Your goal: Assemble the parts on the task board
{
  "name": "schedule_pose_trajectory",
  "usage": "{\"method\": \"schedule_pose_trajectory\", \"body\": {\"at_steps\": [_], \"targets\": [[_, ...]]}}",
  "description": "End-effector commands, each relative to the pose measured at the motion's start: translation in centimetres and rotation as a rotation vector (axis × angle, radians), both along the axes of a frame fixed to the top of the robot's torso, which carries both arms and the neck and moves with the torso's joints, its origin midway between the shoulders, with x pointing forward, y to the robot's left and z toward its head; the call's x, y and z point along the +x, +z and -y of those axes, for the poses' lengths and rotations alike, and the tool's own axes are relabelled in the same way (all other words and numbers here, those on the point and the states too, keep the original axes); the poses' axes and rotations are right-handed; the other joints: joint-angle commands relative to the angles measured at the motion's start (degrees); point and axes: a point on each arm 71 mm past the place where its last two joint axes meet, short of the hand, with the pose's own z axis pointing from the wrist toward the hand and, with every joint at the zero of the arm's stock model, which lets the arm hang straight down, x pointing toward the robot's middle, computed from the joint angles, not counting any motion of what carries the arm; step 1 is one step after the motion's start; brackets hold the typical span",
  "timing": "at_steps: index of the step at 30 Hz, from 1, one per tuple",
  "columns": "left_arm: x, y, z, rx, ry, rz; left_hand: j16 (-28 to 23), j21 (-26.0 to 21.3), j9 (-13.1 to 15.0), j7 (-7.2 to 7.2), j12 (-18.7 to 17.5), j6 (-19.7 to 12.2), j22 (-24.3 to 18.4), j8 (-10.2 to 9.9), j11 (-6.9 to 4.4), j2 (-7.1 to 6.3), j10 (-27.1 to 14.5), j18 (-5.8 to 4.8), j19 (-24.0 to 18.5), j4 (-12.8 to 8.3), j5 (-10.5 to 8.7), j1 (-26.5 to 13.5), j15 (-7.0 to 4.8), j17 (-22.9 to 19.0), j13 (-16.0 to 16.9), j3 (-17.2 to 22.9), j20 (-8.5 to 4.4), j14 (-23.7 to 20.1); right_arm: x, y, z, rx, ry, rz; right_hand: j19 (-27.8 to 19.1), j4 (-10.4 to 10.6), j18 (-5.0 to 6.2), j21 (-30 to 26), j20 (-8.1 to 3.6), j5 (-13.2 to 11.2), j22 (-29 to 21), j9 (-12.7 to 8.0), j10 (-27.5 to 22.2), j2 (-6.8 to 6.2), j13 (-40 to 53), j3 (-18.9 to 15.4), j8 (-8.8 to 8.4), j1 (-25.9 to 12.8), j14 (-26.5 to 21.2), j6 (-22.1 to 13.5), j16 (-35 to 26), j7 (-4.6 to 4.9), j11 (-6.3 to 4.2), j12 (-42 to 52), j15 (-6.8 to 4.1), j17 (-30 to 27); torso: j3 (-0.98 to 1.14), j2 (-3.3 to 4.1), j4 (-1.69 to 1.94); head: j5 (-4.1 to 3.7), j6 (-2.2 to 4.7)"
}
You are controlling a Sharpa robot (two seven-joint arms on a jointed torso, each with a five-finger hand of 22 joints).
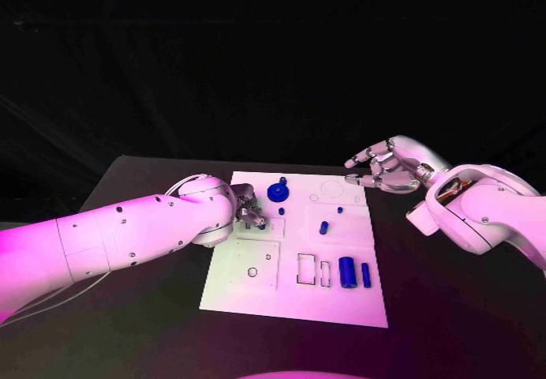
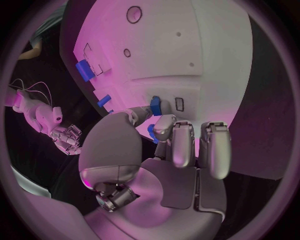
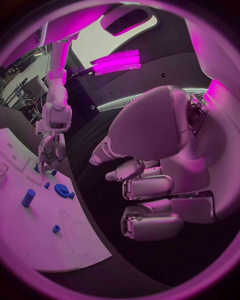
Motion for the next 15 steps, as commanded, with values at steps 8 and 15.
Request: {"method": "schedule_pose_trajectory", "body": {"at_steps": [8, 15], "targets": [[-0.12, -0.75, 0.08, 0.008, -0.014, -0.067, -0.4, 0.2, 0.0, -1.07, 0.9, 0.7, 10.4, -0.2, -0.62, -0.25, 0.8, -1.18, 3.8, -6.5, -0.32, -3.1, -0.81, 3.9, 0.8, 5.3, -0.77, 2.9, -0.01, -0.07, 0.01, -0.01, 0.01, 0.003, 0.8, 0.3, 0.65, -0.2, -0.38, 0.2, 8.8, -0.1, -0.4, 0.11, -0.1, -0.1, 0.36, -0.6, 3.0, -0.5, -0.4, 0.0, -0.15, -0.2, -0.42, 3.2, 0.01, -0.01, 0.02, -0.08, -0.11], [-0.03, -0.79, 0.06, 0.009, -0.013, -0.07, -0.4, 0.3, -0.2, -1.33, 1.3, 1.6, 10.6, -0.6, -0.83, -0.47, 0.9, -1.21, 3.9, -4.6, -0.34, -4.6, -1.0, 4.0, 1.1, 2.0, -0.98, 2.9, 0.0, -0.08, 0.03, -0.007, 0.008, 0.002, 0.8, 0.4, 0.66, -0.3, -0.38, 0.1, 8.8, -0.1, -0.4, 0.06, -0.1, -0.1, 0.4, -0.7, 3.0, -0.6, -0.4, -0.01, -0.15, -0.3, -0.42, 3.2, 0.01, 0.01, -0.01, -0.08, -0.16]]}}
